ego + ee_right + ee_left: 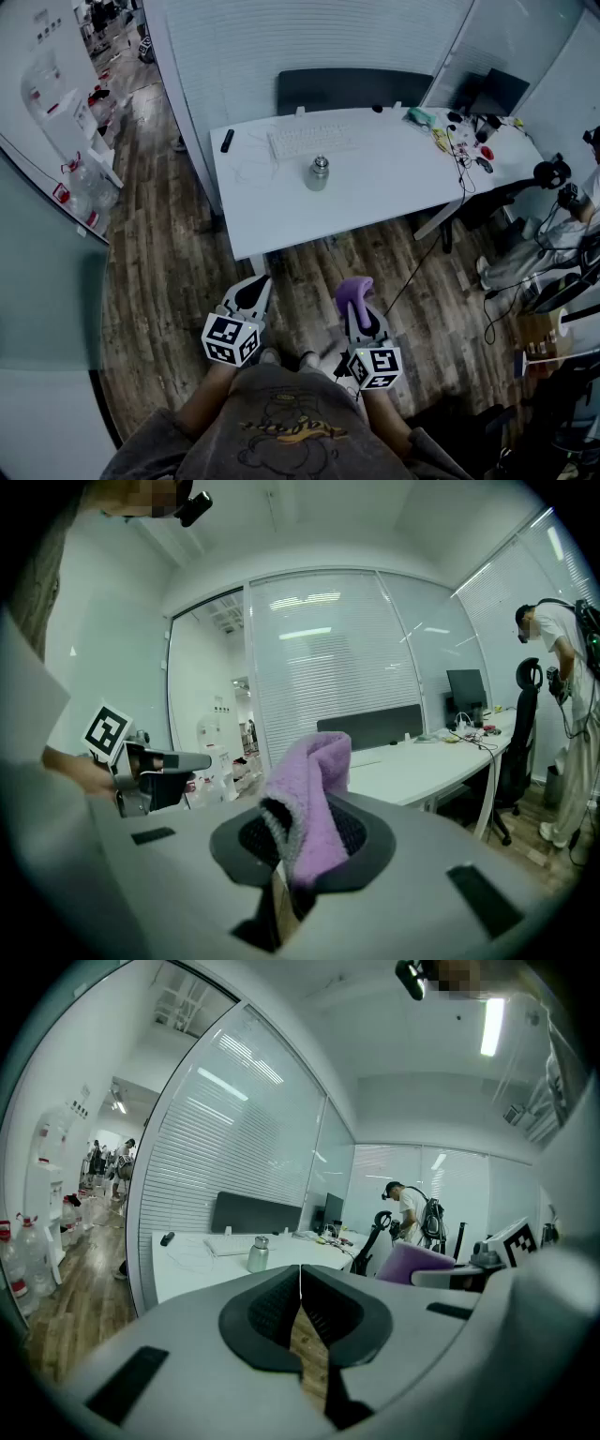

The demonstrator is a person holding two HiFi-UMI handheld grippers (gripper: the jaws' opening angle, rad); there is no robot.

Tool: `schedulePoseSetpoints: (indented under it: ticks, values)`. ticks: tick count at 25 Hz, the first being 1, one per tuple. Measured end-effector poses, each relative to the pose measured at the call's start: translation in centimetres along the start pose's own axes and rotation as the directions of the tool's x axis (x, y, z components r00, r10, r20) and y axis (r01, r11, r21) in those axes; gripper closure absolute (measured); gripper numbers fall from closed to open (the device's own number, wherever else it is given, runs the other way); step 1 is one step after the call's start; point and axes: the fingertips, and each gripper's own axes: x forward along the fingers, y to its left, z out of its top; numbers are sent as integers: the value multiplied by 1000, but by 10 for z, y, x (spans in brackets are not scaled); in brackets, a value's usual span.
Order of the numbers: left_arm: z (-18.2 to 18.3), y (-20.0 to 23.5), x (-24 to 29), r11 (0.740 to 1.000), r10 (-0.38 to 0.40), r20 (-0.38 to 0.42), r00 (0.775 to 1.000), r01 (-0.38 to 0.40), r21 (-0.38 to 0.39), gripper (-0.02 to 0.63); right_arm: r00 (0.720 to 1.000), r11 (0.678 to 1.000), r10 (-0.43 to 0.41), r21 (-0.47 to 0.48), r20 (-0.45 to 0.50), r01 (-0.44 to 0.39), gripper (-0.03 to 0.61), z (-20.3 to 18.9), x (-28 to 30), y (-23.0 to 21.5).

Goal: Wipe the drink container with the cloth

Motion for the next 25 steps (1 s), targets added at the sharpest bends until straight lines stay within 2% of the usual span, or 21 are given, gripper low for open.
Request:
schedulePoseSetpoints:
  ticks: [16, 25]
  values:
    - [-2, 11, 3, 993, -106, -1, 994, 106, 45, 594, 997, 997, -72, 19, 34, 71, 535, -6, 9, 29]
    - [-4, 11, 23, 991, -125, -2, 992, 125, 36, 594, 993, 994, -110, 21, 34, 110, 535, -2, 16, 8]
